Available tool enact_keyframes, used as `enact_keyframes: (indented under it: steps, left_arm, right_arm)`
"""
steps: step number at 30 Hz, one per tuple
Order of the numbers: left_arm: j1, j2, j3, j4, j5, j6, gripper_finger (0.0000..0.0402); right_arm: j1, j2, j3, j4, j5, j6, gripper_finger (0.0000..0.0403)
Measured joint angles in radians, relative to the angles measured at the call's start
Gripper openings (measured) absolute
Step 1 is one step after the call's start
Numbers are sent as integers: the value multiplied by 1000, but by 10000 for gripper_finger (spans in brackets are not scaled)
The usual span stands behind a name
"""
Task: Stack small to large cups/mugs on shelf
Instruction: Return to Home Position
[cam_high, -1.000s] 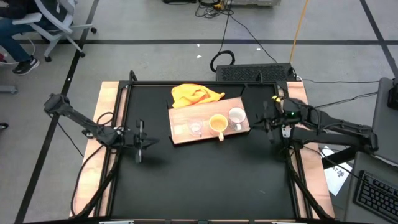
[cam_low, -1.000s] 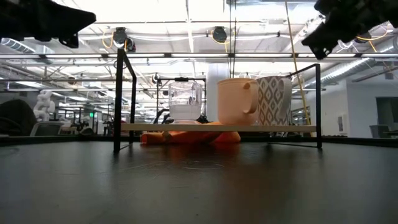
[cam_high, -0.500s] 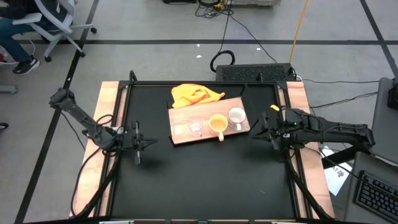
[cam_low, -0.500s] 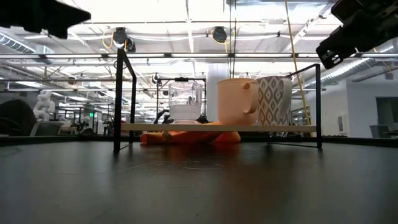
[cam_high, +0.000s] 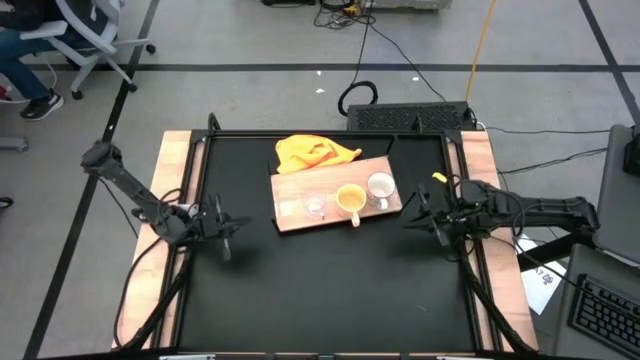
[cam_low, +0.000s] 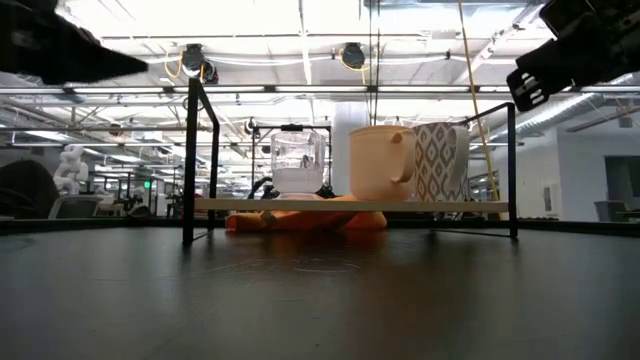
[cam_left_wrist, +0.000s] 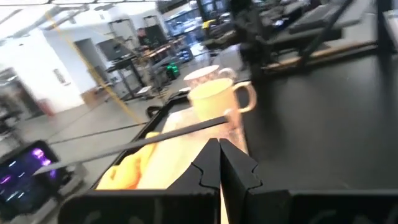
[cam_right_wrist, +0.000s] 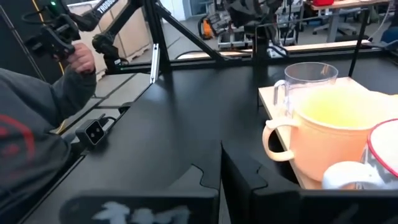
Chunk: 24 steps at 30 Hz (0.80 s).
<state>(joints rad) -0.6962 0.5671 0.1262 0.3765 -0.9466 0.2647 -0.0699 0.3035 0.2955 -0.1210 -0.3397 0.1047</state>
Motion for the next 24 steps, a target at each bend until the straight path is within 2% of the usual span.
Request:
enact_keyframes:
  steps: [2,5,8,12,15,18,24]
  left_arm:
    - [45,-20,-26,24,24,-4,0]
    - [121,-72,-64,25,142,-2,0]
    - [195,-139,-90,27,207,3,0]
    - [264,-233,-105,-11,346,7,0]
    - [303,-294,-116,-38,397,-11,0]
    - [353,-337,-116,-113,406,-69,0]
    - [456,-371,-116,-226,552,-141,0]
  right_arm:
    - [1,0,-10,11,1,0,0]
    - [1,0,-15,23,1,4,0]
    - [1,0,-15,41,1,3,0]
    - [1,0,-15,42,1,0,0]
    - [1,0,-15,40,1,-4,0]
    - [1,1,-15,33,2,-15,0]
    - [1,1,-38,34,2,-23,0]
